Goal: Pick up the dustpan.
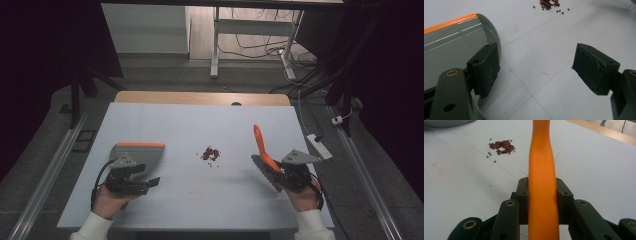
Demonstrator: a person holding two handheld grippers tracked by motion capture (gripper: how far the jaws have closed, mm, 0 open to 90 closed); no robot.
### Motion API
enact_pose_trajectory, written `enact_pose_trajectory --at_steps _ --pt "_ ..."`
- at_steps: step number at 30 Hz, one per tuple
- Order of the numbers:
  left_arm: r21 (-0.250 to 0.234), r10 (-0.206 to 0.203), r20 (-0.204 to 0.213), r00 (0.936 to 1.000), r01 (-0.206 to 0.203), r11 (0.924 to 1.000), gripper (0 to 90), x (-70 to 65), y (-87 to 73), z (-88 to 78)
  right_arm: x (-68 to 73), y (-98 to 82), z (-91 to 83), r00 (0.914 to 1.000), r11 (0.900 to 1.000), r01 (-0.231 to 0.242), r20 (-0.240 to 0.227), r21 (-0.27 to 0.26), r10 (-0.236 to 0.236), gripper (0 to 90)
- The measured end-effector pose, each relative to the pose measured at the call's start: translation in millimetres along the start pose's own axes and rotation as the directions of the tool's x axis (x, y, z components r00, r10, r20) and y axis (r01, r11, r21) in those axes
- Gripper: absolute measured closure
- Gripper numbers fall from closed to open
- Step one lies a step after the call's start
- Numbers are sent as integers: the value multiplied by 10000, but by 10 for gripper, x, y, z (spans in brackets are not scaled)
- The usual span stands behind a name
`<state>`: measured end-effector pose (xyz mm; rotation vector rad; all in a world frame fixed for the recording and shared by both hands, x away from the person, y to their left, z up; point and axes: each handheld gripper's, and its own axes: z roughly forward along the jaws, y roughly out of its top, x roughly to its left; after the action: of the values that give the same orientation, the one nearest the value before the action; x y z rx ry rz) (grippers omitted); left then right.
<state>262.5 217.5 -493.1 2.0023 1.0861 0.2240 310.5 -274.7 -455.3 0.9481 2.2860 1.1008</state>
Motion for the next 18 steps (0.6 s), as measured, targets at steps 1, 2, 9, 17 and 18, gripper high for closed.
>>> enact_pose_trajectory --at_steps 1,2,9,17,18 --pt "19 -8 -25 10000 8 10000 212 1 2 1 -1 -4 5 10000 10000 5 8 6 -5 699" --pt "15 -24 -38 10000 24 10000 212 2 3 0 -1 -4 5 10000 10000 5 8 6 -5 699" --pt "-16 -44 -60 10000 44 10000 203 6 5 -19 0 -8 12 10000 10000 -5 24 40 5 699" --pt "17 -68 -147 9999 68 10000 194 -1 21 -23 7 -1 17 10000 10000 55 37 66 -56 699" --pt "42 -81 -157 9998 81 10000 193 1 22 -19 9 0 14 10000 10000 58 34 61 -58 699"
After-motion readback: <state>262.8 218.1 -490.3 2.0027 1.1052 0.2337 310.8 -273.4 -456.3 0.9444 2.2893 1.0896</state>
